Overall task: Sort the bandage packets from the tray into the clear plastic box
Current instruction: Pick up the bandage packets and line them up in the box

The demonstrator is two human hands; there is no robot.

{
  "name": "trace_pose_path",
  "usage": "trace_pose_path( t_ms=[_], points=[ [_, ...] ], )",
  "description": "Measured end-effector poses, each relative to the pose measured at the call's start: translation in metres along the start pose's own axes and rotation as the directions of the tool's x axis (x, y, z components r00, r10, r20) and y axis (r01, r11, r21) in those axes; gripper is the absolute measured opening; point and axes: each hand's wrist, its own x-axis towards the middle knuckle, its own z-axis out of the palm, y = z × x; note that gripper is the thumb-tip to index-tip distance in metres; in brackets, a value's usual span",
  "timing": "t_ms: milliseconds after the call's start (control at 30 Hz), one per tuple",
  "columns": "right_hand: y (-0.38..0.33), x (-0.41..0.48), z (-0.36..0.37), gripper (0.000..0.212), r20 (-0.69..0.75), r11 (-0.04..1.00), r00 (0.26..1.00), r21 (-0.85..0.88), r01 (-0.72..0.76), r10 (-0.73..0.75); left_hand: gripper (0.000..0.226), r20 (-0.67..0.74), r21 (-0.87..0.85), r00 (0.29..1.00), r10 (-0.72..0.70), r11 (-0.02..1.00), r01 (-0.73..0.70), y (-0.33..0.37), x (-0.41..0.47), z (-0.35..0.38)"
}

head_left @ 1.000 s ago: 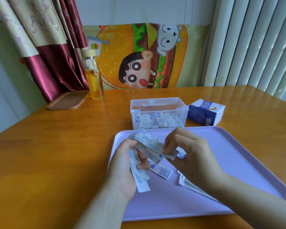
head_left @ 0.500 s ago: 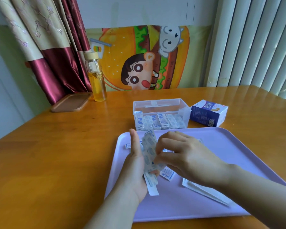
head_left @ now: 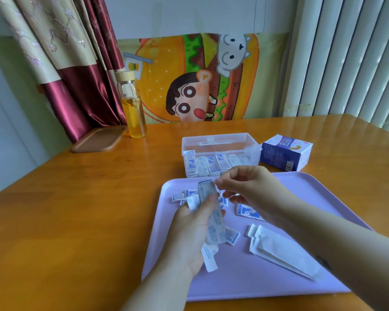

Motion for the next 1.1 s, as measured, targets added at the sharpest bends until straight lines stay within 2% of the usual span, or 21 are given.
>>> trace_pose_path(
  t_ms=[133, 300, 500, 667, 833, 1000, 1100],
  points=[
    [0.005, 0.0, 0.005, 0.018, 0.085, 0.993, 0.991, 0.049, -0.105, 0.101, 0.025, 0.032, 0.017, 0.999, 0.016, 1.0, -0.016, -0.001, -0.001, -0.001],
    [0.007, 0.0, 0.008, 0.023, 0.064, 0.957, 0.982, 0.222, -0.188, 0.178, 0.017, 0.016, -0.041, 0.999, 0.044, 0.998, -0.044, -0.002, 0.001, -0.001],
    [0.01, 0.0, 0.016, 0.009, 0.041, 0.835, 0.956, 0.477, -0.273, 0.289, 0.018, -0.045, -0.116, 0.998, 0.044, 0.992, -0.049, -0.001, 0.003, 0.001],
    [0.012, 0.005, 0.015, 0.004, -0.034, 0.876, 0.962, 0.423, -0.231, 0.27, 0.018, -0.059, -0.102, 0.998, 0.016, 0.995, -0.022, 0.0, 0.003, -0.003],
    [0.012, 0.009, 0.013, 0.01, 0.115, 0.916, 0.969, 0.319, -0.244, 0.218, 0.017, -0.034, -0.054, 0.999, 0.019, 0.998, -0.021, -0.002, 0.0, -0.001],
    [0.018, 0.006, 0.014, 0.018, 0.087, 0.867, 0.972, 0.441, -0.233, 0.217, 0.022, -0.072, -0.123, 0.997, 0.024, 0.992, -0.032, -0.003, -0.001, 0.002],
    [0.022, 0.004, 0.019, 0.025, -0.003, 0.87, 0.983, 0.467, -0.162, 0.184, 0.024, -0.099, -0.161, 0.995, 0.033, 0.986, -0.049, -0.002, -0.001, 0.003]
  ],
)
